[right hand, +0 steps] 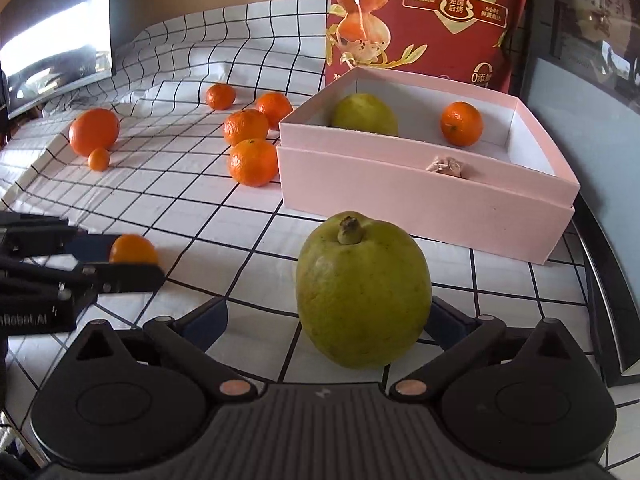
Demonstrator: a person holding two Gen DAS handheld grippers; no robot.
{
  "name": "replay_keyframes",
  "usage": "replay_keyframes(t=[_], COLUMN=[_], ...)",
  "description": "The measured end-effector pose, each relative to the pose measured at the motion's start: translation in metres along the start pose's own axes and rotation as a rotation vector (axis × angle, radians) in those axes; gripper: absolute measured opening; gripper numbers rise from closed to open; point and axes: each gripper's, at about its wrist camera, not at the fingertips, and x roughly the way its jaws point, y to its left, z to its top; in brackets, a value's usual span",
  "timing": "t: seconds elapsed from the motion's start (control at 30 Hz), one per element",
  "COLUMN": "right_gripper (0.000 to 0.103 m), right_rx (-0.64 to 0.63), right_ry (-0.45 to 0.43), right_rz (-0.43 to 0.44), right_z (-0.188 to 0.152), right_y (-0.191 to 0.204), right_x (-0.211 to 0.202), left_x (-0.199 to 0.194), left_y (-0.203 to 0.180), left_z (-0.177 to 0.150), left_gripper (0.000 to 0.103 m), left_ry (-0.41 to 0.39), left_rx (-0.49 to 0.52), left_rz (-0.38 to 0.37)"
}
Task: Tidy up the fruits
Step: 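Lift the mandarin with the left gripper while the right gripper lifts the pear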
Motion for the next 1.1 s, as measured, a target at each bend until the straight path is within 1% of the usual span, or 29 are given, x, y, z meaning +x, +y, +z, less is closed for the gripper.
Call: replay_keyframes(t=[0.07, 0.1, 0.17, 0.3, 0.53, 0.77, 1.0, 1.1], right_gripper=[0.103, 0.103, 0.103, 0.103, 0.103, 0.098, 0.098, 0.094], right_rx=[-0.001, -0.001, -0.003, -0.005, -0.017, 0.036, 0.048, 0.055], right_ry=[0.001, 0.002, 0.003, -0.004, 0.008, 0.006, -0.031, -0.042], right_rz=[-0.003, -0.005, -0.008, -0.024, -0.001, -0.05, -0.076, -0.05], right_z=[0.0, 0.0, 0.001, -0.001, 0.0, 0.0, -0.005, -0.005], right_y=[0.0, 0.0, 0.001, 0.003, 0.002, -0.017, -0.028, -0.027], right_x=[0.0, 0.0, 0.0, -0.001, -0.002, -0.008, -0.019, -0.02], left_x=[0.003, 0.005, 0.008, 0.008, 0.006, 0.006, 0.005, 0.005], left_y=[0.002, 0.004, 0.005, 0.0, 0.005, 0.007, 0.007, 0.008], left_z=[0.003, 0.005, 0.007, 0.006, 0.005, 0.004, 0.005, 0.005], left_gripper=[0.04, 0.04, 0.04, 0.04, 0.04, 0.04, 0.04, 0.04], left_ry=[-0.014, -0.014, -0.014, -0.015, -0.019, -0.021, -0.023, -0.023], left_rx=[-0.032, -0.042, -0.045, -0.014, -0.048, -0.054, -0.063, -0.063], left_rz=[0.063, 0.078, 0.081, 0.108, 0.083, 0.078, 0.075, 0.075])
